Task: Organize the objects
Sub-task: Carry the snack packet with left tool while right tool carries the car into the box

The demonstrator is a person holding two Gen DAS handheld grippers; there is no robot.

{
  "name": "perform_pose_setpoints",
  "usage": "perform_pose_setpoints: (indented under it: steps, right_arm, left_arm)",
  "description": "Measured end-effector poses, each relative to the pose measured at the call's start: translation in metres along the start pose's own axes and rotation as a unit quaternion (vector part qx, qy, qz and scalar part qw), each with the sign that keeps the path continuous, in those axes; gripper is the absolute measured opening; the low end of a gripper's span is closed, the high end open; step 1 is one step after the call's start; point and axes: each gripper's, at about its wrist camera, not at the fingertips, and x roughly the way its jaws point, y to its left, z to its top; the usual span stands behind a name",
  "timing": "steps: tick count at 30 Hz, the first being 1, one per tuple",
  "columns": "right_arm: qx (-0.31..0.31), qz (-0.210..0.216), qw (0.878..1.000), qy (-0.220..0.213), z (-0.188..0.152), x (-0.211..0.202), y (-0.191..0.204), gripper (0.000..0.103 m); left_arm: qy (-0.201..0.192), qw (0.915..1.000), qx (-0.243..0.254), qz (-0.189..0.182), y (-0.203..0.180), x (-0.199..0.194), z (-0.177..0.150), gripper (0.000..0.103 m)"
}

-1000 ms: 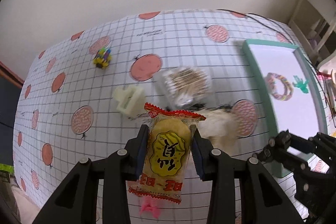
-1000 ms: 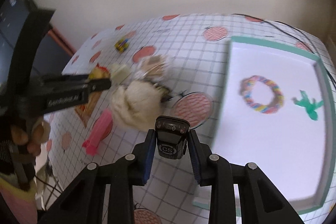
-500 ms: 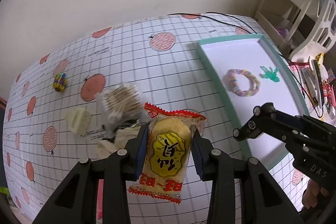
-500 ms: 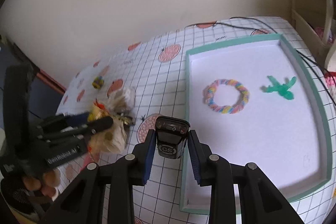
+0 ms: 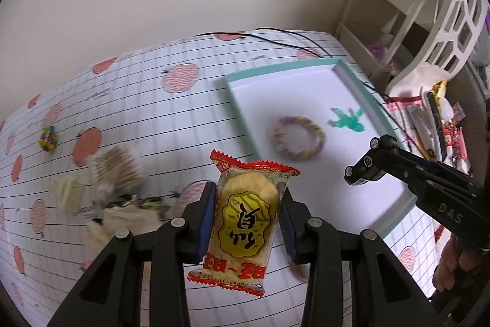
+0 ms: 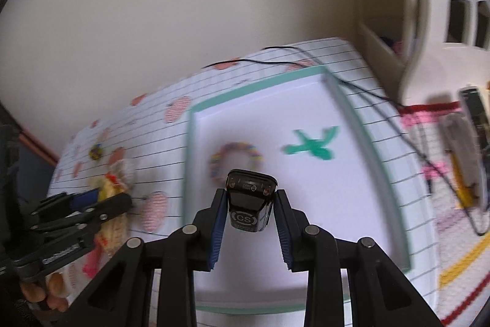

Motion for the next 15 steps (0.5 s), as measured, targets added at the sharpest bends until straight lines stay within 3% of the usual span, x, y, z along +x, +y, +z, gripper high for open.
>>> perform_pose_setpoints:
  steps: [9,15]
  right_arm:
    - [0.018,-0.034,0.999,0.0,0.002,0.004,-0.026,0.033]
    - [0.018,-0.048,0.999,0.008,0.002,0.01,-0.032,0.033]
  left_arm:
    - [-0.037,0.9971,-0.027,-0.061,-0.034,0.015,0.013,0.04]
    - [-0.021,0.9955,-0.044,-0.081,-0.053,0.041,0.016,0.04]
